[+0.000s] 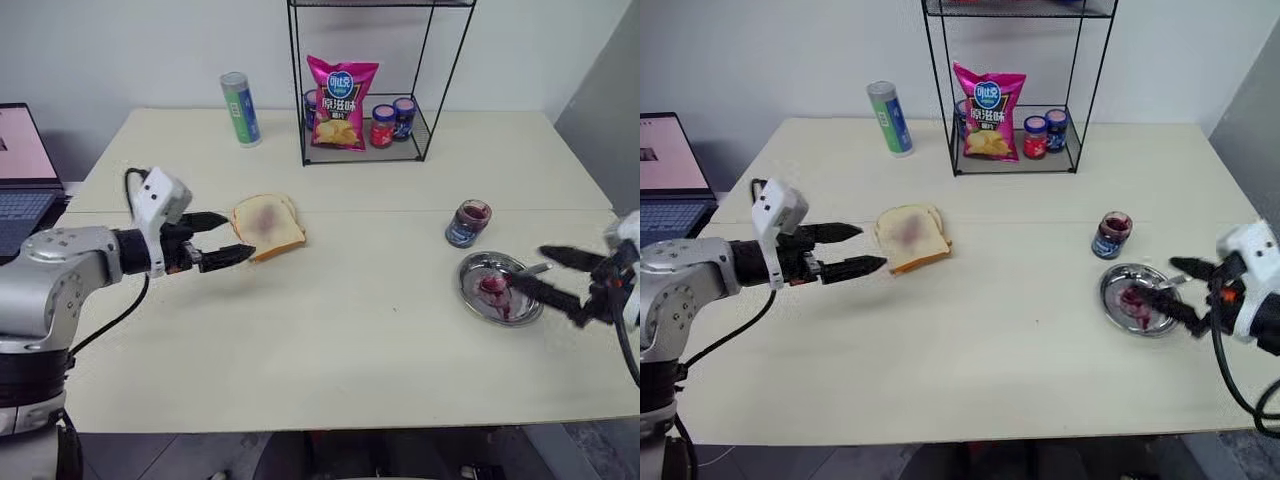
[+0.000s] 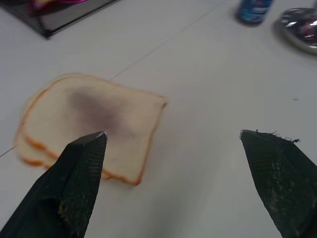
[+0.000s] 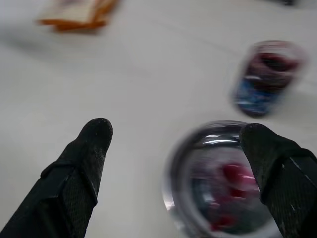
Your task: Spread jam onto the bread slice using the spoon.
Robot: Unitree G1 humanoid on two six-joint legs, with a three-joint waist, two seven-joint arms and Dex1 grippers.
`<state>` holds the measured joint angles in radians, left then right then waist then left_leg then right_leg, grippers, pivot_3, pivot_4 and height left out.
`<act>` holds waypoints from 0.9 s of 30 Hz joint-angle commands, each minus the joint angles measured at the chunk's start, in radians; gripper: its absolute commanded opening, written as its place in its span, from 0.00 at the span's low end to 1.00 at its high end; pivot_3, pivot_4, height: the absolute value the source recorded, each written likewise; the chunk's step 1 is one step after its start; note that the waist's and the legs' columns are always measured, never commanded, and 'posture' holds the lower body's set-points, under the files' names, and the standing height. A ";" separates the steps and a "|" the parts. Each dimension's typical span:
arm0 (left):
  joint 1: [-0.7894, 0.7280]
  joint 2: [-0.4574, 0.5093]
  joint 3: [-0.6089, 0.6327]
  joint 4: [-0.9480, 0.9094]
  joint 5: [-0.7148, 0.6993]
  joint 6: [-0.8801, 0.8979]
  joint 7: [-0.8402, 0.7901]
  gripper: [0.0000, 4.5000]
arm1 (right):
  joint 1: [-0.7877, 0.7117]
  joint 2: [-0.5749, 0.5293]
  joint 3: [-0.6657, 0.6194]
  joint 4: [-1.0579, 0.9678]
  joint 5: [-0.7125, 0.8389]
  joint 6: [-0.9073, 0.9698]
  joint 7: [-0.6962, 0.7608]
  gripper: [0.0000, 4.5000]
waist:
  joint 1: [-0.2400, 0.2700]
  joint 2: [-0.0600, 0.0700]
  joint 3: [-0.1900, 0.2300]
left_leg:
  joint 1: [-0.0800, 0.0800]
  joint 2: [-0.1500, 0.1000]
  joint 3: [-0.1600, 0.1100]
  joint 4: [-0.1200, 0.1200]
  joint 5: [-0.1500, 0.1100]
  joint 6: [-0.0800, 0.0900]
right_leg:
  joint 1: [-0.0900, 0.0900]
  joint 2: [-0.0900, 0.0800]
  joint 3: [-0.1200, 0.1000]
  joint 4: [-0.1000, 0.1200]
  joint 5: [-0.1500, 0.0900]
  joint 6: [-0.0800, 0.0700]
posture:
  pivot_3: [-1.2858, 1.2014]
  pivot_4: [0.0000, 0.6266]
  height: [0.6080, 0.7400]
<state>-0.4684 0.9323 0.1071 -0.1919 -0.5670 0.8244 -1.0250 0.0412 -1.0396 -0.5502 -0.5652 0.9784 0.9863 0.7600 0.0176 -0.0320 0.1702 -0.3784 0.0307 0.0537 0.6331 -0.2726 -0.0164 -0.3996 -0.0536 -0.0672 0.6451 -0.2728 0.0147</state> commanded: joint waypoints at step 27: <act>-0.041 -0.466 -0.145 0.549 0.537 -0.706 0.592 1.00 | -0.284 0.586 0.713 0.128 -0.620 -0.406 -0.413 1.00 | 0.005 -0.004 0.003 | -0.015 0.000 -0.005 0.032 0.000 0.008 | -0.008 -0.001 -0.002 0.018 0.010 0.000 | 0.52 0.24 1.00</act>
<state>-0.4543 0.4492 -0.0230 0.2764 -0.0624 0.1982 -0.4030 -0.2000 -0.4739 0.1926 -0.4514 0.3689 0.6051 0.3436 0.0226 -0.0363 0.1736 -0.3932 0.0310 0.0496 0.6657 -0.2714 -0.0073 -0.4074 -0.0539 -0.0691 0.6630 -0.2612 0.0142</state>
